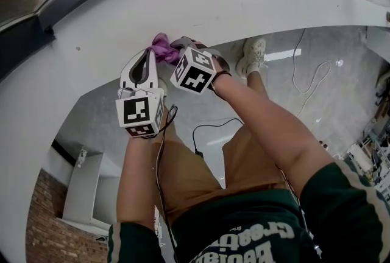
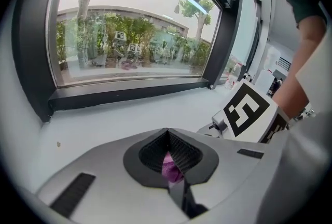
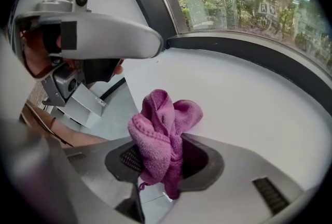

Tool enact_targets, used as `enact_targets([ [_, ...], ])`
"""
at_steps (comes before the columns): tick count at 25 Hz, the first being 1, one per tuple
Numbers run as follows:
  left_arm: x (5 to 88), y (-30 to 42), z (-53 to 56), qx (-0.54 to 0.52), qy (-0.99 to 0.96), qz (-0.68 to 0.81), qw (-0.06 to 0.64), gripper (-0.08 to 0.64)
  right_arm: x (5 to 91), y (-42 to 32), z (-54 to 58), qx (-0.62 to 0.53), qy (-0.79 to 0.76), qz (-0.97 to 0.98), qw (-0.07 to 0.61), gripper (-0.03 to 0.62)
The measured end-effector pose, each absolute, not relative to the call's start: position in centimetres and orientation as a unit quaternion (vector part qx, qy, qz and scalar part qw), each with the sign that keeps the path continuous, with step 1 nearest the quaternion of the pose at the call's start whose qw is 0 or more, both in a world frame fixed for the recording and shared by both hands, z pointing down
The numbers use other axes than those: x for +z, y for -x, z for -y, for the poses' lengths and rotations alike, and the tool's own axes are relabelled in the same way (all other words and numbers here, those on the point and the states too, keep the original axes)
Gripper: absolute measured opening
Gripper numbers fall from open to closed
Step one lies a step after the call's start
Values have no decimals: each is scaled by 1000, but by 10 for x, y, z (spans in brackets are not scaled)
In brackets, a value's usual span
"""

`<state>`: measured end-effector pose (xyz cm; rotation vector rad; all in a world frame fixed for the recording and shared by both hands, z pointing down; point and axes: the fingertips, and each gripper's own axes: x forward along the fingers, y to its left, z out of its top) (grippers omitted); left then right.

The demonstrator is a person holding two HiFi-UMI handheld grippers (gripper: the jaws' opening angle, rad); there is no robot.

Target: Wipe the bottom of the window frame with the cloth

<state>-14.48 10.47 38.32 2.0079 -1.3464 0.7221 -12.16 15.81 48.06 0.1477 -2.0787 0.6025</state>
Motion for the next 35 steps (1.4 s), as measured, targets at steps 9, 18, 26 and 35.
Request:
enact_targets([
  [9,388,114,-93,288,-772,483,296,6,483,89,-152,262,-84,841,466,167],
  [18,390,68,-82,294,-788,456,291,5,481,52,-143,279,-106,838,457,167],
  [26,397,29,-76,308,-801,427,286,6,482,16,-136,288,-126,835,451,167],
  [35,405,-10,-70,317,-810,403,283,6,485,-29,-126,299,-164,823,454,167],
])
